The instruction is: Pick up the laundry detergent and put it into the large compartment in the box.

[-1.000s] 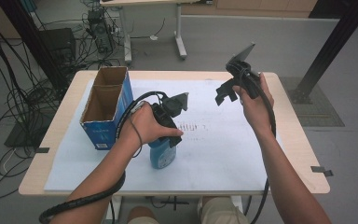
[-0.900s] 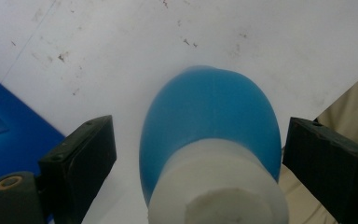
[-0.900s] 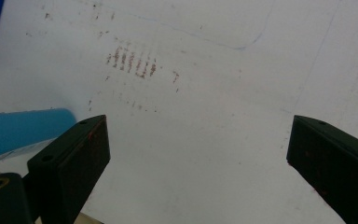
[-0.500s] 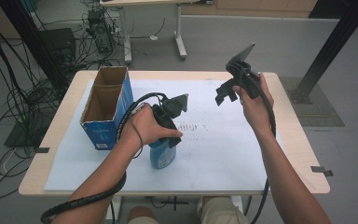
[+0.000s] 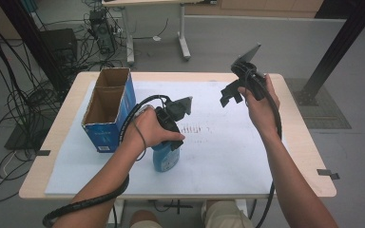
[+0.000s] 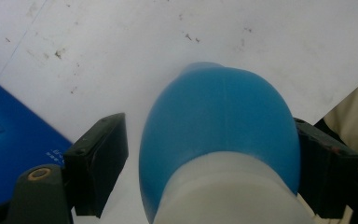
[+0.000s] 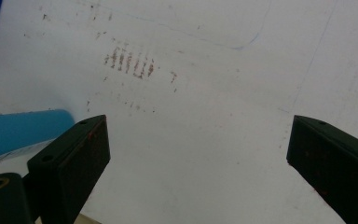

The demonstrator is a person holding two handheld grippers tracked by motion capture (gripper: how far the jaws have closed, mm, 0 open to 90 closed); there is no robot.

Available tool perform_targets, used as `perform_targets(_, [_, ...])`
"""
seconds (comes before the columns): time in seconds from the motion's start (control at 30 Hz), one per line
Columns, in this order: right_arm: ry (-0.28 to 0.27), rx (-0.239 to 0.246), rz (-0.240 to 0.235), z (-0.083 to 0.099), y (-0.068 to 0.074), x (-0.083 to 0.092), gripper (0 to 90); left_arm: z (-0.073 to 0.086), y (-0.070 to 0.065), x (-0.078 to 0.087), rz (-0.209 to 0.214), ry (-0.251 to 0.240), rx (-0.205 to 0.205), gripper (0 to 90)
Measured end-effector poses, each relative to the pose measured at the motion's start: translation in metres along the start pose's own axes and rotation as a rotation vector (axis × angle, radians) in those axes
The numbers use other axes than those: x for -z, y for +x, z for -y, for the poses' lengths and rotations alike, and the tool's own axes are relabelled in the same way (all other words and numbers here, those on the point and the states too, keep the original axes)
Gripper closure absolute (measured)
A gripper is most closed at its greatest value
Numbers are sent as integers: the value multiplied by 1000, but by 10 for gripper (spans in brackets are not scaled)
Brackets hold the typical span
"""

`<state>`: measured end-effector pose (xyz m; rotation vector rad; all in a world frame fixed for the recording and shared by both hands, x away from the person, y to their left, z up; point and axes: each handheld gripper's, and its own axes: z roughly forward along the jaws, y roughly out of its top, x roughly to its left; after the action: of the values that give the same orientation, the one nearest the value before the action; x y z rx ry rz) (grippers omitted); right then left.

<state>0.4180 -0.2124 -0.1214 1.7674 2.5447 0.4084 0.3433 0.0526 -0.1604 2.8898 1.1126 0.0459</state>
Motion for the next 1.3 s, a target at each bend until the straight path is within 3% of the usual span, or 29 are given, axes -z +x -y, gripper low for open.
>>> perform_targets(0.27, [0, -5, 2, 0, 0, 0, 55, 1, 1, -2, -1, -4, 3, 270])
perform_targets(0.57, [-2, -5, 4, 0, -1, -1, 55, 2, 5, -2, 33, -13, 0, 368])
perform_targets(1.3, [-2, -10, 4, 0, 0, -1, 55, 1, 8, -2, 40, -8, -10, 375])
